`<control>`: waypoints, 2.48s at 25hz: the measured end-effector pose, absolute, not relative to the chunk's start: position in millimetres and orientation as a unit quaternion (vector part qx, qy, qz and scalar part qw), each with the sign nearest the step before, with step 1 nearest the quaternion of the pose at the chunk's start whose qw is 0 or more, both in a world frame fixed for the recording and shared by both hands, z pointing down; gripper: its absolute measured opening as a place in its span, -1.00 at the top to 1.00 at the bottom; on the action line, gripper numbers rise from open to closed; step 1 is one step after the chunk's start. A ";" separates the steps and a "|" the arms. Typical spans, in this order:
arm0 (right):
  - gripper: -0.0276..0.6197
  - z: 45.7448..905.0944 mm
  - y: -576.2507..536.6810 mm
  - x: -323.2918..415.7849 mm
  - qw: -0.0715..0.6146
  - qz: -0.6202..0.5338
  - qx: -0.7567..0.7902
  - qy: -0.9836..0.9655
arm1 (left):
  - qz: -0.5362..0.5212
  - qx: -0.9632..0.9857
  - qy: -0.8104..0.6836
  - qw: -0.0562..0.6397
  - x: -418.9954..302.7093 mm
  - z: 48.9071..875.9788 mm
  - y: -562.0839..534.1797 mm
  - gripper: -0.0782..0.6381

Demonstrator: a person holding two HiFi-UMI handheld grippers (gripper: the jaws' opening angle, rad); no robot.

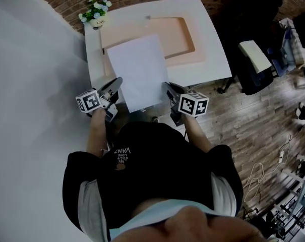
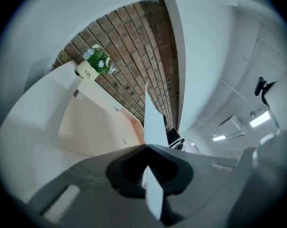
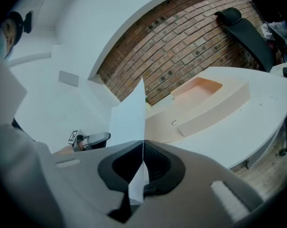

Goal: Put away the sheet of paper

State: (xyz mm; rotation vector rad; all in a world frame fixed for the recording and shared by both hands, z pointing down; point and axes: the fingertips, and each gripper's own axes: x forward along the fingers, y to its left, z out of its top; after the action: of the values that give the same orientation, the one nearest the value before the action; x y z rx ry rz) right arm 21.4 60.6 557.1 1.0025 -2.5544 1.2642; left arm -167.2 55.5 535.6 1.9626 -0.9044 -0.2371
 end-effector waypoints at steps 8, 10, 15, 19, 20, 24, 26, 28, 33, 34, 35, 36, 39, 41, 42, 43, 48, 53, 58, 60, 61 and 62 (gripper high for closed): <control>0.91 551.7 24.9 21.2 0.046 0.420 0.366 -0.829 | -0.083 0.810 -0.338 0.472 -166.1 532.8 5.1 0.78; 0.91 552.0 14.2 19.1 0.041 0.421 0.374 -0.825 | -0.079 0.813 -0.330 0.473 -167.5 533.0 -8.5 0.78; 0.91 555.0 -7.9 11.1 0.036 0.423 0.392 -0.816 | -0.071 0.817 -0.316 0.477 -173.6 536.3 -36.4 0.78; 0.91 556.5 -21.8 3.9 0.034 0.426 0.400 -0.811 | -0.066 0.819 -0.310 0.478 -181.2 536.3 -53.7 0.78; 0.91 557.0 -24.8 2.2 0.034 0.427 0.401 -0.810 | -0.065 0.819 -0.308 0.479 -183.1 537.0 -56.8 0.78; 0.91 559.9 -36.5 -5.8 0.037 0.426 0.406 -0.808 | -0.062 0.817 -0.306 0.485 -191.3 542.3 -68.4 0.78; 0.91 560.5 -42.1 -10.0 0.041 0.425 0.407 -0.807 | -0.062 0.816 -0.305 0.488 -195.3 544.8 -73.3 0.78; 0.91 560.9 -47.8 -13.5 0.045 0.424 0.410 -0.807 | -0.061 0.815 -0.304 0.489 -198.9 546.6 -78.5 0.78; 0.91 562.3 -58.8 -20.1 0.056 0.421 0.420 -0.802 | -0.062 0.812 -0.301 0.495 -205.3 551.0 -88.0 0.78; 0.91 562.5 -60.7 -21.2 0.058 0.421 0.421 -0.801 | -0.062 0.812 -0.300 0.497 -206.1 551.7 -89.5 0.78; 0.91 563.1 -62.6 -22.5 0.059 0.421 0.423 -0.800 | -0.061 0.812 -0.299 0.498 -207.3 552.6 -91.2 0.78; 0.91 564.1 -64.5 -24.1 0.060 0.421 0.425 -0.799 | -0.060 0.812 -0.298 0.499 -209.1 553.7 -92.9 0.78; 0.91 566.1 -70.3 -30.7 0.064 0.422 0.427 -0.797 | -0.059 0.812 -0.296 0.499 -215.9 556.8 -98.8 0.78; 0.91 566.0 -73.5 -34.3 0.069 0.420 0.427 -0.798 | -0.061 0.811 -0.297 0.500 -219.2 557.9 -102.0 0.78; 0.91 566.2 -74.8 -35.3 0.072 0.420 0.427 -0.798 | -0.061 0.810 -0.298 0.501 -220.1 558.7 -103.3 0.78; 0.91 566.7 -76.3 -35.9 0.074 0.420 0.427 -0.797 | -0.061 0.809 -0.299 0.502 -220.8 559.8 -104.7 0.78; 0.91 570.6 -88.0 -35.0 0.087 0.420 0.426 -0.797 | -0.053 0.804 -0.309 0.505 -220.3 568.6 -115.9 0.78; 0.91 579.9 -96.0 -30.3 0.099 0.428 0.420 -0.794 | -0.044 0.794 -0.325 0.512 -214.5 579.1 -123.4 0.78; 0.91 589.2 -104.2 -27.9 0.117 0.433 0.411 -0.794 | -0.038 0.785 -0.338 0.518 -211.1 588.9 -126.9 0.78; 0.91 591.1 -107.0 -26.4 0.123 0.434 0.407 -0.794 | -0.036 0.781 -0.344 0.520 -209.8 591.3 -128.3 0.78; 0.91 592.0 -108.0 -25.3 0.125 0.435 0.406 -0.794 | -0.035 0.780 -0.346 0.521 -208.7 592.3 -128.9 0.78; 0.91 593.0 -108.9 -24.2 0.127 0.436 0.404 -0.794 | -0.033 0.779 -0.347 0.521 -207.6 593.3 -129.2 0.78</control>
State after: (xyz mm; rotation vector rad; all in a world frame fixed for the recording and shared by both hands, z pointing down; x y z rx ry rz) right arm -24.2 -108.9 593.0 1.1769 -2.3103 1.2688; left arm -207.6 -129.2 593.3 1.8661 -0.8321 -0.0796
